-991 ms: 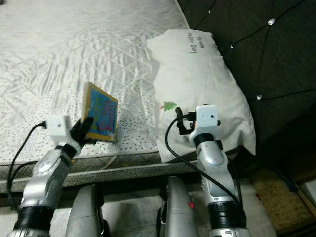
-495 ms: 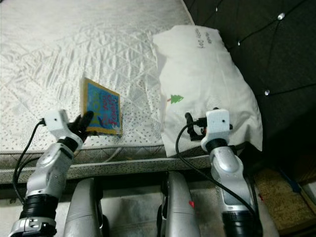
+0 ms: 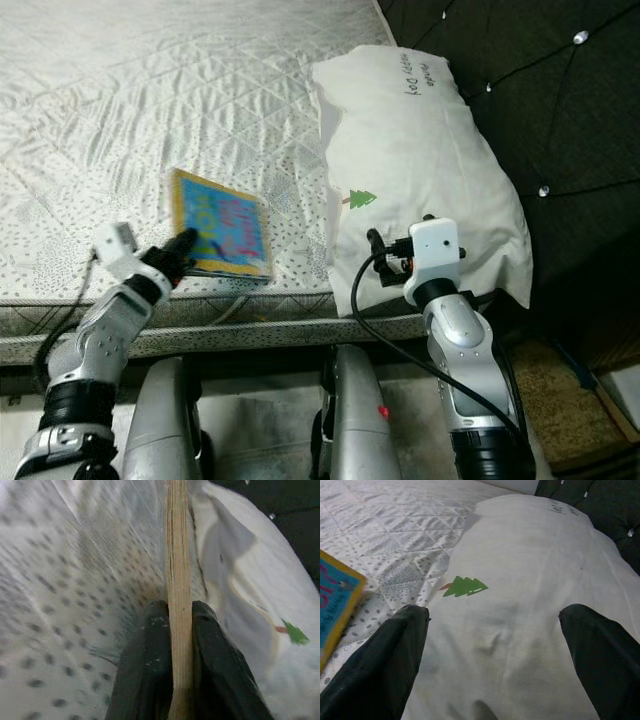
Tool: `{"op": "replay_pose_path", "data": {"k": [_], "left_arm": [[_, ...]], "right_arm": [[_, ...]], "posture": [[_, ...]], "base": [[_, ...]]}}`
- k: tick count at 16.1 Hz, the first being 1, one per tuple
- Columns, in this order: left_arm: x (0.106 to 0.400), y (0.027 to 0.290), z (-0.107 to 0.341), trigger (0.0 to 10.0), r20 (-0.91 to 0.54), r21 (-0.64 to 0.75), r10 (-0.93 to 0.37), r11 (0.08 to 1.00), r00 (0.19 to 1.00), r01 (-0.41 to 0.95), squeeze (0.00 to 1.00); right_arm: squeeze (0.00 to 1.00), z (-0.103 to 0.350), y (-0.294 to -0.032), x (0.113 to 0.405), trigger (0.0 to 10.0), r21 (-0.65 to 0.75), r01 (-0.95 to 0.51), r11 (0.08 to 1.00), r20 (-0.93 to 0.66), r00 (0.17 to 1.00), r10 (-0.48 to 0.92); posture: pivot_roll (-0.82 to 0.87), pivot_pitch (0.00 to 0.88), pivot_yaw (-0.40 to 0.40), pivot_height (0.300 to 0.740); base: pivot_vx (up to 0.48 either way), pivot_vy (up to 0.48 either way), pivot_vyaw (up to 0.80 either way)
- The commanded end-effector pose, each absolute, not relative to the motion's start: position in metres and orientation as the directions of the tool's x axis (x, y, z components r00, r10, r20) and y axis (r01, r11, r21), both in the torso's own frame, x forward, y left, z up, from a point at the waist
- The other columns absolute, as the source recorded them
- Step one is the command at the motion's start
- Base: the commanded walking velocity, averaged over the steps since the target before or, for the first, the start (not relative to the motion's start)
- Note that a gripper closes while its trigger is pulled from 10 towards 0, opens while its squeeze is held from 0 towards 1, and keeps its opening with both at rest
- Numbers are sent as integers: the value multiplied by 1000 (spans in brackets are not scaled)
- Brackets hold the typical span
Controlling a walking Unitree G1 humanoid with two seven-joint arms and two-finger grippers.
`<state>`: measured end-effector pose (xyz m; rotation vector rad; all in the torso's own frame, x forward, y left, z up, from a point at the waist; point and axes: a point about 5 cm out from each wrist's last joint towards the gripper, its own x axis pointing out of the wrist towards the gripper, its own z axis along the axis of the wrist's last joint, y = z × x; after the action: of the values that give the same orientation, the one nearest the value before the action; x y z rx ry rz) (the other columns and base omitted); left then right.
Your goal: Clean up the room
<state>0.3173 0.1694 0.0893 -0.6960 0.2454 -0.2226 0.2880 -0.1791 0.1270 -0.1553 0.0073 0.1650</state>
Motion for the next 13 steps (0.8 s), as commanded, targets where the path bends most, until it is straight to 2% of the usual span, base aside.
{"op": "replay_pose_path", "data": {"k": [1,5,10,13], "left_arm": [[319,154,88,10000,-158,-677,-361,717,919,165,0],[328,153,94,10000,-165,-696,-382,699,909,167,0],[345,173,94,10000,-178,-686,-351,714,919,139,0],[350,176,87,10000,-217,-663,-372,735,902,143,0]], "right_arm": [[0,133,-181,288,10000,-175,-164,971,-7,986,165],[0,134,-181,289,10000,-182,-170,969,-8,985,172],[0,133,-183,286,10000,-189,-169,967,-13,985,170],[0,135,-185,284,10000,-200,-176,964,-16,984,177]], "posture": [[-102,145,-131,549],[-107,141,-131,549],[-123,142,-136,549],[-144,151,-149,549]], "base": [[0,0,0],[0,0,0],[0,0,0],[0,0,0]]}}
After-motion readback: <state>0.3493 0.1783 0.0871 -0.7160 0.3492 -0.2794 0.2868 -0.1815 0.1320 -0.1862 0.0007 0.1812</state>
